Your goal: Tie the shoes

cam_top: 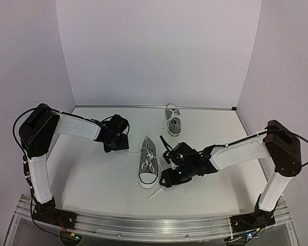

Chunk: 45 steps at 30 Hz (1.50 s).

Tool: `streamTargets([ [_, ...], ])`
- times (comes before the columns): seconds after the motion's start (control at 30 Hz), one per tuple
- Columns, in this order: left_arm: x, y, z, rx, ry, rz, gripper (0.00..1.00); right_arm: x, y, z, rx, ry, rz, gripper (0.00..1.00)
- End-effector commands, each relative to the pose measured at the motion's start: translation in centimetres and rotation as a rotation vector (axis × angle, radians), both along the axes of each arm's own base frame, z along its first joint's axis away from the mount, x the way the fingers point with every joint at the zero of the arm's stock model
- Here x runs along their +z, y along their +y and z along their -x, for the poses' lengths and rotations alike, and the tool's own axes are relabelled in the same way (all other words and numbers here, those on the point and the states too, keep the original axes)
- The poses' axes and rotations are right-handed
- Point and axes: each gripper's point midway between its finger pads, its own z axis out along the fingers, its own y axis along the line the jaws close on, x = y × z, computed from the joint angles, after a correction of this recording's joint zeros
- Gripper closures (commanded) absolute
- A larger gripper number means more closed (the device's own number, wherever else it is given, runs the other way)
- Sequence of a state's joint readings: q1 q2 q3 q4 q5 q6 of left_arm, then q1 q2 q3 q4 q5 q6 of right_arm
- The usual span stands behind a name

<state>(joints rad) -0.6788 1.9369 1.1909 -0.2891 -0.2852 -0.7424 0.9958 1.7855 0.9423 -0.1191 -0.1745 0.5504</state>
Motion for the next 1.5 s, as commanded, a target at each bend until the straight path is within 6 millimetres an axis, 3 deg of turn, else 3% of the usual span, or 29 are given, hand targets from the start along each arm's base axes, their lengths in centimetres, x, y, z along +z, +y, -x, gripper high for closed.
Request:
streamTargets([
  [0.0,1.5,0.0,-0.8,0.03,-0.037,0.005,0.29,0.9,1.8,1.7,0.032,-0.018,0.006,0.36],
  [0.17,1.5,0.4,-0.6,0.039,-0.044,0.001,0.27,0.3,2.9,3.1,0.016,-0.015,0.041,0.27],
  [0.53,1.9,0.7,-0.4,0.044,-0.054,0.0,0.22,-3.0,2.5,3.2,-0.026,-0.021,0.211,0.29],
  [0.63,2.0,0.8,-0.4,0.046,-0.058,-0.002,0.22,-4.0,1.1,3.7,-0.022,-0.031,0.291,0.31],
  [0.83,1.9,1.0,-0.3,0.049,-0.059,-0.001,0.22,-5.4,-4.2,4.3,-0.05,-0.07,0.479,0.37],
  [0.97,1.9,1.0,-0.3,0.046,-0.061,-0.005,0.21,-4.3,-6.7,4.2,-0.097,-0.106,0.515,0.43],
  [1.13,2.0,0.9,-0.4,0.039,-0.061,-0.007,0.21,-2.7,-7.6,4.2,-0.14,-0.119,0.477,0.47],
  [1.37,2.1,0.8,-0.1,0.026,-0.058,-0.001,0.22,2.1,-6.6,2.8,-0.162,-0.162,0.326,0.48],
  [1.47,2.3,0.9,0.0,0.022,-0.065,0.005,0.22,3.0,-5.7,3.1,-0.146,-0.135,0.257,0.48],
])
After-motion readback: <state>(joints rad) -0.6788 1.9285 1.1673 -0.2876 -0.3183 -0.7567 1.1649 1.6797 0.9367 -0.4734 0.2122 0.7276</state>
